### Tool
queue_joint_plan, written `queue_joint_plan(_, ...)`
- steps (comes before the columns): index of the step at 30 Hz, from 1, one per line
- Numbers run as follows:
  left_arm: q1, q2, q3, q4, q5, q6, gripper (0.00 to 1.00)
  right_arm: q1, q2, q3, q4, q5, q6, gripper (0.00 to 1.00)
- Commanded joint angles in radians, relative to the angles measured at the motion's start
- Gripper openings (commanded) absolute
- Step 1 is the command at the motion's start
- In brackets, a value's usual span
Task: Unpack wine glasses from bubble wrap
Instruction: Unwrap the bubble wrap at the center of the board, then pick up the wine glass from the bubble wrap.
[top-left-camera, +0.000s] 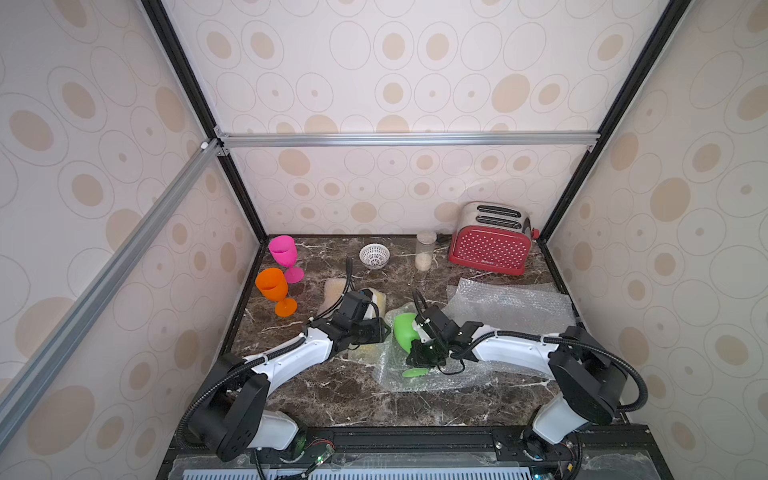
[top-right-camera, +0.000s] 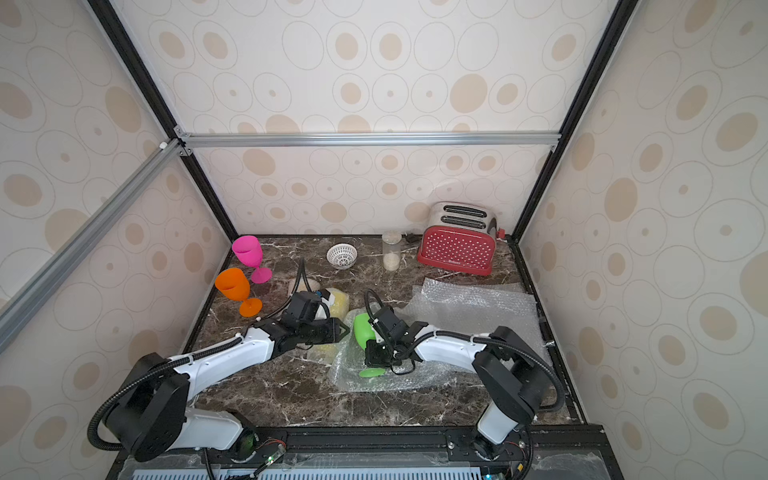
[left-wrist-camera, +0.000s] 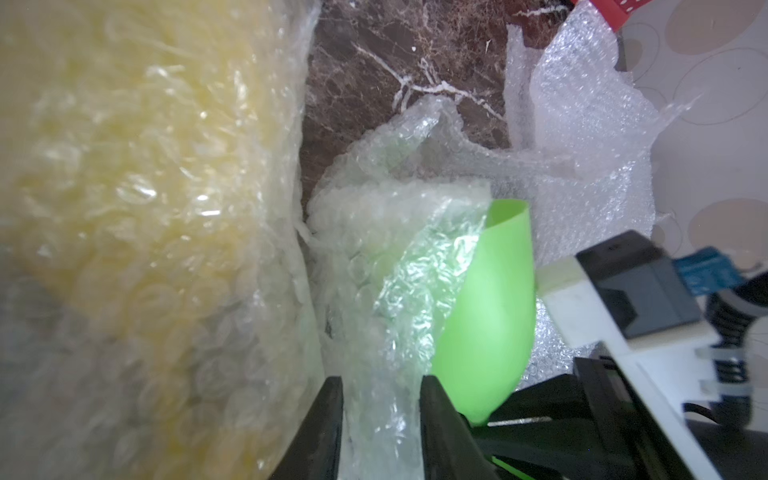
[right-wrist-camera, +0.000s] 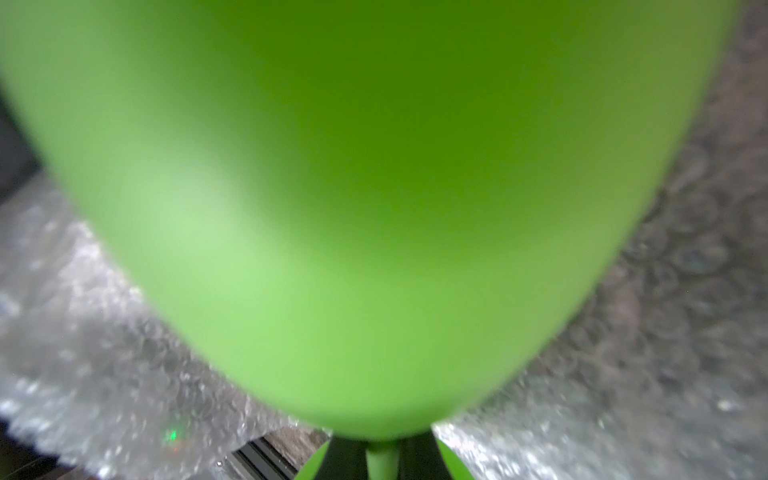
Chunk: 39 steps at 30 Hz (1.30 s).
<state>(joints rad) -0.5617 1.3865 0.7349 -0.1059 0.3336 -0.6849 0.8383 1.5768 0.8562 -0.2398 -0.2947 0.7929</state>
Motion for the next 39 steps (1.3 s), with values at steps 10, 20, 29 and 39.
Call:
queue_joint_plan(10, 0.004, -0.018, 0.036, -0.045, -0.037, 0.004, 0.36, -0.003, -0.247, -0.023, -0.309, 0.063, -0.159, 0.04)
queue_joint_plan(20, 0.106, -0.053, 0.249, -0.195, 0.050, 0.072, 0.39, 0.052, -0.281, -0.017, -0.234, 0.231, -0.415, 0.04)
queue_joint_plan(29, 0.135, -0.027, 0.307, -0.209, 0.287, 0.096, 0.38, 0.167, -0.277, -0.010, -0.182, 0.376, -0.554, 0.05)
queue_joint_plan(39, 0.131, -0.035, 0.270, -0.264, 0.295, 0.116, 0.35, 0.186, -0.296, 0.007, -0.182, 0.472, -0.602, 0.04)
